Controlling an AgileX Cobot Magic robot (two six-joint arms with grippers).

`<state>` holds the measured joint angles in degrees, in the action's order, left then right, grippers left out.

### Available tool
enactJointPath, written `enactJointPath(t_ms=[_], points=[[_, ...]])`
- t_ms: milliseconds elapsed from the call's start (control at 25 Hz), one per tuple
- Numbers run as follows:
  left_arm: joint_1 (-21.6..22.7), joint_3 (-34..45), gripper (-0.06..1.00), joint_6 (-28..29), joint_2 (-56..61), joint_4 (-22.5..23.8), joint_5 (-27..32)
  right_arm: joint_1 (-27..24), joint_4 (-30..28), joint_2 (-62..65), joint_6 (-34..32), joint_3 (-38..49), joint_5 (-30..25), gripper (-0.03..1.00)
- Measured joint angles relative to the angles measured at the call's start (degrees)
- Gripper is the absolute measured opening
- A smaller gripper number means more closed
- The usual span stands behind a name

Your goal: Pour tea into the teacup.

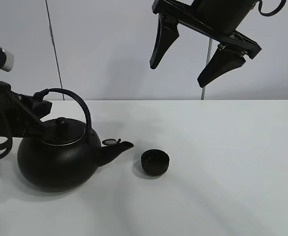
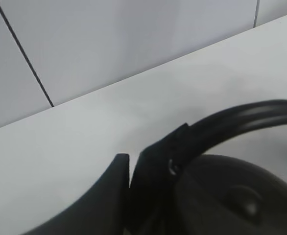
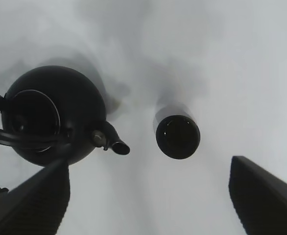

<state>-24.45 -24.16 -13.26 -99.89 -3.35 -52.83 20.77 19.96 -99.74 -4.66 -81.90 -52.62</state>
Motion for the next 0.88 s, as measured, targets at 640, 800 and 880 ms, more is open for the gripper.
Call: enactJointPath(t_ms=[640,800,880], points=[[0.00,3.32,0.41,2.22,0.85,-0.41,-5.90,0.00,0.00,0.00,0.18,0.00,0.00,0.61],[-0.05,5.76,0.52,2.26,1.31,1.17,-10.63,0.00,0.00,0.00,0.41,0.00,0.00,0.61],[-0.05,6.70,0.55,2.26,1.36,1.97,-12.05,0.00,0.00,0.00,0.45,0.00,0.00,0.61]])
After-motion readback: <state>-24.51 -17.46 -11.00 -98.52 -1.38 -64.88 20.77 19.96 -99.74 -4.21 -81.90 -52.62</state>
